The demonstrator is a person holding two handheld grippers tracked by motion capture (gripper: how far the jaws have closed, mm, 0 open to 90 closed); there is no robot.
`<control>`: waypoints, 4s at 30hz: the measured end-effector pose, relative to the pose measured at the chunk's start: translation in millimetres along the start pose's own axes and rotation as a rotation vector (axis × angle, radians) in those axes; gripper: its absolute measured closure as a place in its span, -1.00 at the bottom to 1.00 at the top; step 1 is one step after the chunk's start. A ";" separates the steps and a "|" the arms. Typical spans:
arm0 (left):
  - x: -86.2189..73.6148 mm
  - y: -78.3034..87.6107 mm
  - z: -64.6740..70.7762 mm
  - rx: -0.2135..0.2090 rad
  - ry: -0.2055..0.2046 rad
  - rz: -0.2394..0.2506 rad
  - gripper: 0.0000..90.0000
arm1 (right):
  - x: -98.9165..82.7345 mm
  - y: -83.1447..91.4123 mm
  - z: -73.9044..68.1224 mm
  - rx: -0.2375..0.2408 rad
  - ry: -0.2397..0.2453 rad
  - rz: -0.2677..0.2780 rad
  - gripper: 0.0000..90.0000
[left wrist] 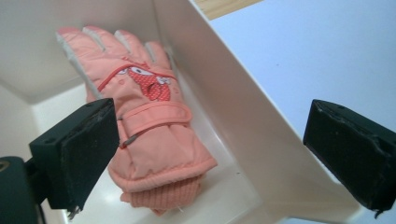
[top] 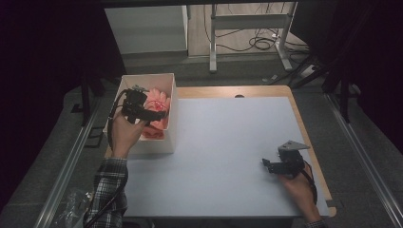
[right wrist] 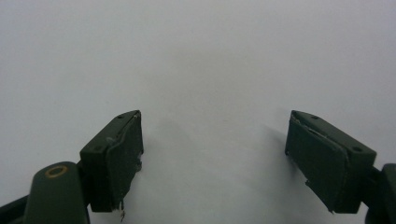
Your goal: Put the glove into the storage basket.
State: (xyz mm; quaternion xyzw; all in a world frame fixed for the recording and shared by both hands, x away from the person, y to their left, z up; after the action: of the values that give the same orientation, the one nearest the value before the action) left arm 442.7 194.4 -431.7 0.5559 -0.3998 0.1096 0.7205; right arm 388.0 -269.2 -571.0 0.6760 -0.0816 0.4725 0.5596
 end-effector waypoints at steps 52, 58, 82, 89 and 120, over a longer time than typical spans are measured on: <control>2.9 -18.8 114.7 -0.223 -0.193 0.044 -0.92 | 0.1 0.1 0.2 -0.001 0.002 -0.001 -0.57; 0.0 -27.5 131.2 -0.261 -0.215 0.044 -0.92 | 0.1 0.2 0.1 -0.001 0.001 -0.001 -0.57; -32.2 -58.8 176.7 -0.364 -0.257 0.035 -0.92 | 0.1 0.3 0.3 0.000 0.004 -0.001 -0.57; -47.6 -66.8 181.4 -0.381 -0.253 0.032 -0.92 | 0.1 0.2 0.0 0.000 0.002 -0.001 -0.57; -120.7 -99.5 168.4 -0.343 -0.254 -0.025 -0.93 | 0.1 0.1 0.1 0.000 0.003 0.000 -0.57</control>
State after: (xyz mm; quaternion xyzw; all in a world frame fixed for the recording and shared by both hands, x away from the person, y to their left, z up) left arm 347.0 43.7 -576.4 0.4395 -0.4932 -0.0398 0.7496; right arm 388.0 -269.3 -570.8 0.6752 -0.0808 0.4733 0.5600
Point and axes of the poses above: each handheld gripper's, and its own axes: y roughly backward along the jaws, x roughly out of its top, z roughly to its right, the point moved 6 cm from there along -y, roughly forward along the jaws, and after that the axes turned 1 degree about -x, right-handed, at the moved point
